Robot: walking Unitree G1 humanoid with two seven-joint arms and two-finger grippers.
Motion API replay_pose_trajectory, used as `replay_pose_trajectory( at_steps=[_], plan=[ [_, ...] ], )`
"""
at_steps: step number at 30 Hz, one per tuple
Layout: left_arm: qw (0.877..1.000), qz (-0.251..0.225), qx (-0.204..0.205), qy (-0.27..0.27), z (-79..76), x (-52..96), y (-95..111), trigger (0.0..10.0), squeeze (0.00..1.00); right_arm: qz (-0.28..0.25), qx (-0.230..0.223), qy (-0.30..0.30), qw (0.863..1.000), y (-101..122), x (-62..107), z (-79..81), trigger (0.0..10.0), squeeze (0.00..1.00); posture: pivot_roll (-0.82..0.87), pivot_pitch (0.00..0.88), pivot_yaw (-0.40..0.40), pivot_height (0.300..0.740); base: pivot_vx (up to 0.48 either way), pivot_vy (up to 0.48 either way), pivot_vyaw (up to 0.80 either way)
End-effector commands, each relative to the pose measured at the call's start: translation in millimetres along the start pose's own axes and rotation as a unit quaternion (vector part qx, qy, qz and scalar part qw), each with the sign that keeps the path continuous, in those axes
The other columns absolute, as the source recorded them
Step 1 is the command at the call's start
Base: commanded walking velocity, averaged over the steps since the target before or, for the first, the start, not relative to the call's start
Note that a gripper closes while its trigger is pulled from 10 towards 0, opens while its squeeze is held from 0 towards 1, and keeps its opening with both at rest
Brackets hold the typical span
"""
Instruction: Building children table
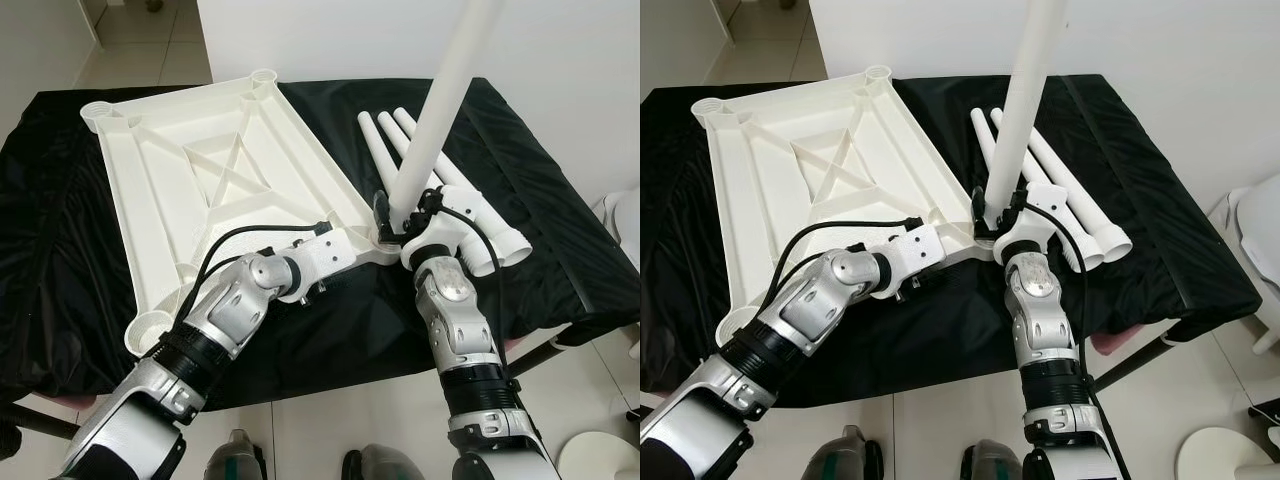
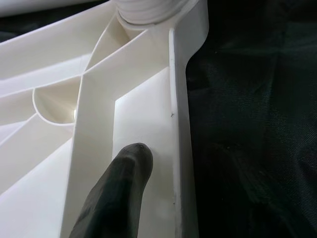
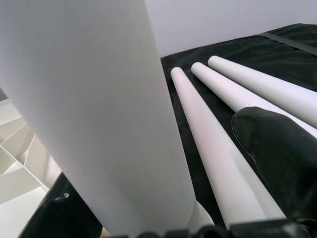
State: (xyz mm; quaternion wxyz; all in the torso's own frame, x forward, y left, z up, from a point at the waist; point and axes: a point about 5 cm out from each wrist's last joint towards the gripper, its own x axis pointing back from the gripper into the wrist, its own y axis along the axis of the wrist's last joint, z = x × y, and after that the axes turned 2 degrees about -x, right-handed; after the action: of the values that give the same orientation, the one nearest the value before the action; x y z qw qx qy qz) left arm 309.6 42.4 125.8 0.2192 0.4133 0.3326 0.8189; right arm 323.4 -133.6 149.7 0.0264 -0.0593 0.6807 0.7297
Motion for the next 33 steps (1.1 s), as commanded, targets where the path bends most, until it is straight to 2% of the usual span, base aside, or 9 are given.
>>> replay_pose_trajectory(
  at_steps=[1,5,6,8,9,25,27,28,33],
  plan=[
    [0.999,0.035,0.004,0.012,6.3,1.1,-11,10.0,0.0,-0.013,0.0,-0.017,1.0,4,-0.9,-9.0,10.0,0.0,-0.09,0.0,0.022,0.74,0.0,0.0,0.0],
    [0.999,0.034,0.01,0.004,7.3,1.2,-10,8.7,0.0,-0.016,-0.001,-0.013,1.0,5,-0.4,-7.7,10.0,0.0,-0.09,0.0,0.025,0.74,0.0,0.0,0.0],
    [0.999,0.03,0.017,0.002,8.3,2.1,-9,2.5,0.0,-0.016,-0.002,-0.012,1.0,5,-0.2,-7.5,10.0,0.0,-0.09,0.0,0.025,0.74,0.0,0.0,0.0],
    [0.999,0.027,0.021,0.001,9.1,2.7,-8,2.5,0.0,-0.015,-0.002,-0.012,1.0,5,-0.1,-7.5,10.0,0.0,-0.09,0.0,0.025,0.74,0.0,0.0,0.0],
    [0.999,0.025,0.019,-0.007,8.9,3.6,-8,0.0,0.0,-0.016,-0.003,-0.008,1.0,5,-0.1,-6.8,10.0,0.0,-0.09,0.0,0.024,0.74,0.0,0.0,0.0],
    [0.999,0.036,0.008,-0.031,2.4,8.5,-17,0.0,0.0,0.016,-0.002,0.12,0.993,6,-6.9,-10.4,10.0,0.0,-0.08,0.0,0.022,0.74,0.0,0.0,0.0],
    [0.999,0.036,0.008,-0.031,2.6,8.8,-17,0.9,0.0,0.018,0.001,0.126,0.992,5,-6.9,-11.0,10.0,0.0,-0.08,0.0,0.022,0.74,0.0,0.0,0.0],
    [0.999,0.038,0.006,-0.031,3.0,9.5,-18,9.8,0.0,0.027,0.003,0.15,0.988,4,-6.8,-12.7,10.0,0.0,-0.08,0.0,0.023,0.74,0.0,0.0,0.0],
    [0.999,0.045,0.002,-0.03,5.1,11.0,-21,10.0,0.0,0.054,0.012,0.214,0.975,0,-8.8,-24.2,10.0,0.0,-0.08,0.0,0.021,0.74,0.0,0.0,0.0]
  ],
)
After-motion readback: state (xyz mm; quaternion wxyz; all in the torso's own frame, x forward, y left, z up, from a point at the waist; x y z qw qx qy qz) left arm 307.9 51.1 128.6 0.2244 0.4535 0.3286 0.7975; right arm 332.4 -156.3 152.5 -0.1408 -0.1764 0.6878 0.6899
